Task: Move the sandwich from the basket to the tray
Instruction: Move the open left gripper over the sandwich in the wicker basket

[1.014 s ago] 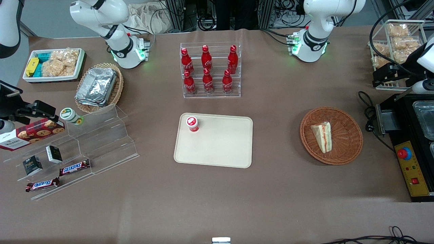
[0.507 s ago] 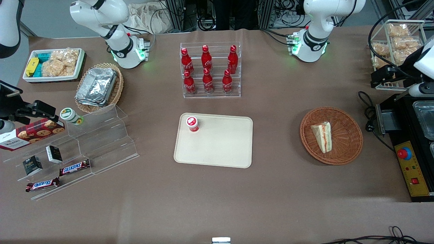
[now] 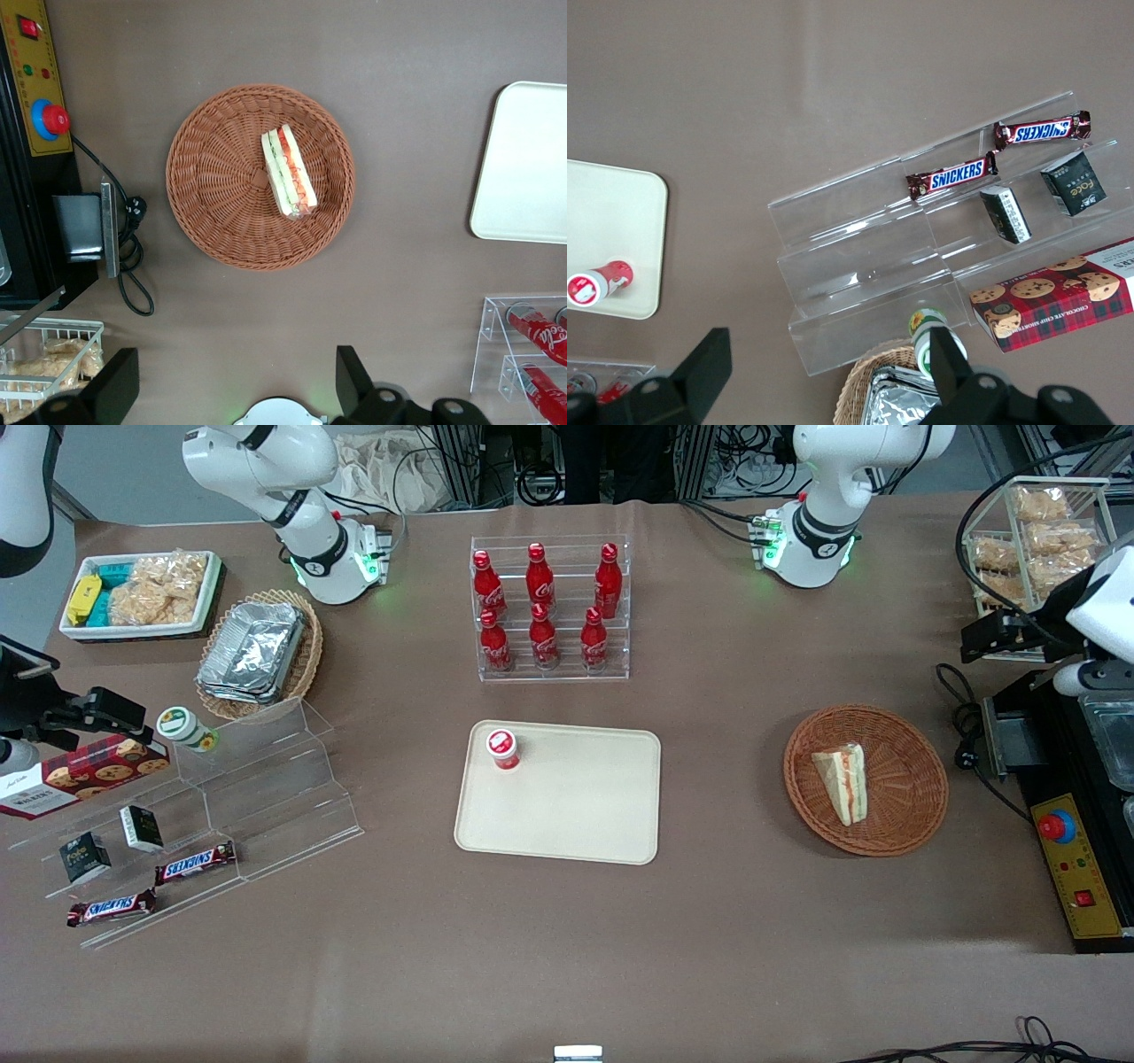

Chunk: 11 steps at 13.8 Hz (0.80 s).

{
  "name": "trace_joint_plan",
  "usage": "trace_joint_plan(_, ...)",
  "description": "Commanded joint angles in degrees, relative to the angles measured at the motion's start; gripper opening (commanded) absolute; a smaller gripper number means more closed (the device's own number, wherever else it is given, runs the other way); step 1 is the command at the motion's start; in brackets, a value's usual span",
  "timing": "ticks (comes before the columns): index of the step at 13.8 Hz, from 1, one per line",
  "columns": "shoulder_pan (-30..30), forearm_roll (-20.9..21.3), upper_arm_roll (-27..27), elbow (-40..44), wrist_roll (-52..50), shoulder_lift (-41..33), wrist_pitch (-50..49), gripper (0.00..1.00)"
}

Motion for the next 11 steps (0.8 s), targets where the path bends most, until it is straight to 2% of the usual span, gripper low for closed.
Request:
trace_joint_plan(1,0.1,-0.4,0.0,-0.2,-0.8,2.3,0.7,1.00)
trace_joint_plan(5,0.2,-0.2,0.0,-6.5,-2.6,3.7,9.3,1.00)
trace_joint_plan(8,0.2,-1.0,0.0,-8.8,-12.3,6.8,12.9,1.00)
trace_joint_plan(11,0.2,-4.7,0.1,-9.3,-19.9,9.9,14.5,1.00)
